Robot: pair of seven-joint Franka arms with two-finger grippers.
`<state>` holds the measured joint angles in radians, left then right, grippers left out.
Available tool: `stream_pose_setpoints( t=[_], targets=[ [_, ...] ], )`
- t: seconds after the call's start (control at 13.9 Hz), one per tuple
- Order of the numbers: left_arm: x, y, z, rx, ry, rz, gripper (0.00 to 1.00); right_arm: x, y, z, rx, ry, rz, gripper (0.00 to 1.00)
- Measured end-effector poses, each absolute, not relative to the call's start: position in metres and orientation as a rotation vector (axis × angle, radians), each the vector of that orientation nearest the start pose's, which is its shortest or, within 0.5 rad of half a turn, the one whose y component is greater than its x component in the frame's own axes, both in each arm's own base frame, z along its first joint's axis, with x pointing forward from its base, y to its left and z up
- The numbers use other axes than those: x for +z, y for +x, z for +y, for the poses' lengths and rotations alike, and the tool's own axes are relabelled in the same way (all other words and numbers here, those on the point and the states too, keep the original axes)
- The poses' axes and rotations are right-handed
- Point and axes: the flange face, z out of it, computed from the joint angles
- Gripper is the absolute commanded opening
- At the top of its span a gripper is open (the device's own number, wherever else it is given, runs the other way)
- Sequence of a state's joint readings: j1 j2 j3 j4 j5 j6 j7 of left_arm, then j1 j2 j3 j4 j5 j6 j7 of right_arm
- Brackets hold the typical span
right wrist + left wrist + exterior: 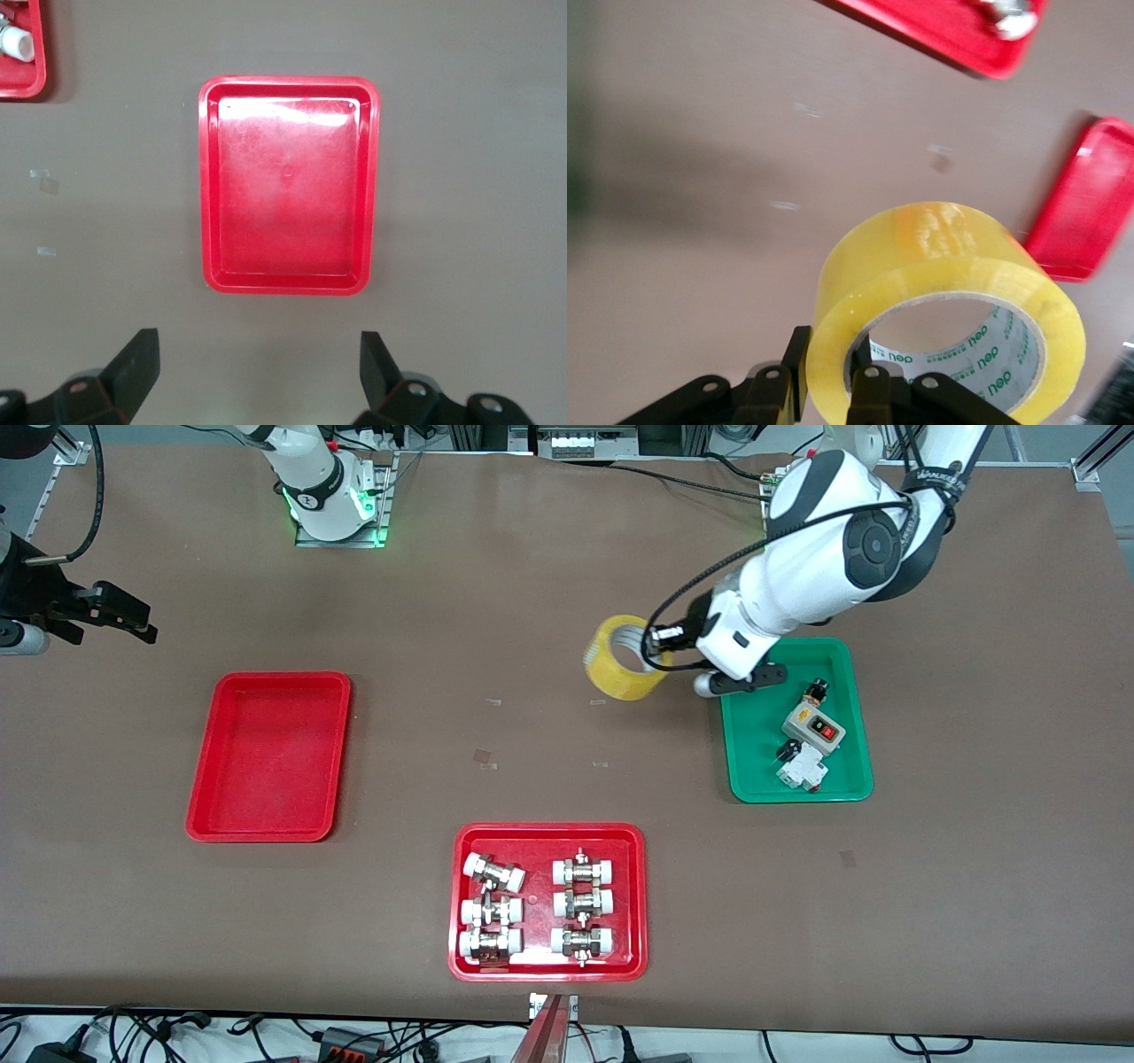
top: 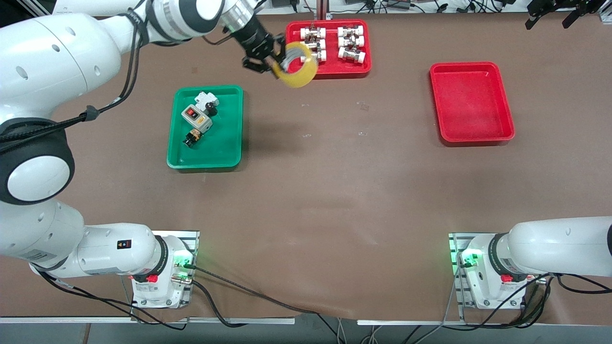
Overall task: Left arm passes tape to right arm into tray
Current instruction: 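Grasp the tape roll with the left gripper and lift it toward the table middle, then hold the tape with the left gripper while the right gripper reaches it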
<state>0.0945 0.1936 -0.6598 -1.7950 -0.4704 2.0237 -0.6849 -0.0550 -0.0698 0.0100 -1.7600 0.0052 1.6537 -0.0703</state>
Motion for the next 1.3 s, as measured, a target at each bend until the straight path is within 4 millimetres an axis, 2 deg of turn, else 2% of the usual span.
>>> stream_pose_setpoints(
  t=[0.14, 0.29, 0.43, 0.58, 0.72, 0.79, 1.01, 1.3],
  targets=[
    [0.499, 0.523, -0.349, 0.525, -3.605, -0.633, 0.02, 0.579, 0.534, -0.013, 0.073, -3.133, -0.070, 1.00],
    [0.513, 0.526, -0.358, 0.505, -3.647, -0.668, 0.02, 0.573, 0.537, -0.006, 0.093, -3.126, -0.086, 1.00],
    [0.514, 0.527, -0.360, 0.492, -3.656, -0.689, 0.02, 0.551, 0.547, 0.001, 0.157, -3.105, -0.099, 1.00],
    [0.512, 0.527, -0.360, 0.496, -3.655, -0.693, 0.02, 0.518, 0.561, 0.014, 0.241, -3.073, -0.121, 1.00],
    [0.514, 0.529, -0.360, 0.483, -3.662, -0.699, 0.02, 0.496, 0.571, 0.039, 0.290, -2.982, -0.134, 1.00],
    [0.519, 0.531, -0.360, 0.462, -3.674, -0.705, 0.02, 0.491, 0.574, 0.050, 0.298, -2.925, -0.131, 1.00],
    [0.528, 0.535, -0.358, 0.438, -3.689, -0.713, 0.02, 0.491, 0.578, 0.088, 0.291, -2.703, -0.104, 1.00],
    [0.528, 0.535, -0.358, 0.439, -3.688, -0.714, 0.03, 0.527, 0.580, 0.180, 0.232, -2.532, -0.239, 1.00]
  ],
)
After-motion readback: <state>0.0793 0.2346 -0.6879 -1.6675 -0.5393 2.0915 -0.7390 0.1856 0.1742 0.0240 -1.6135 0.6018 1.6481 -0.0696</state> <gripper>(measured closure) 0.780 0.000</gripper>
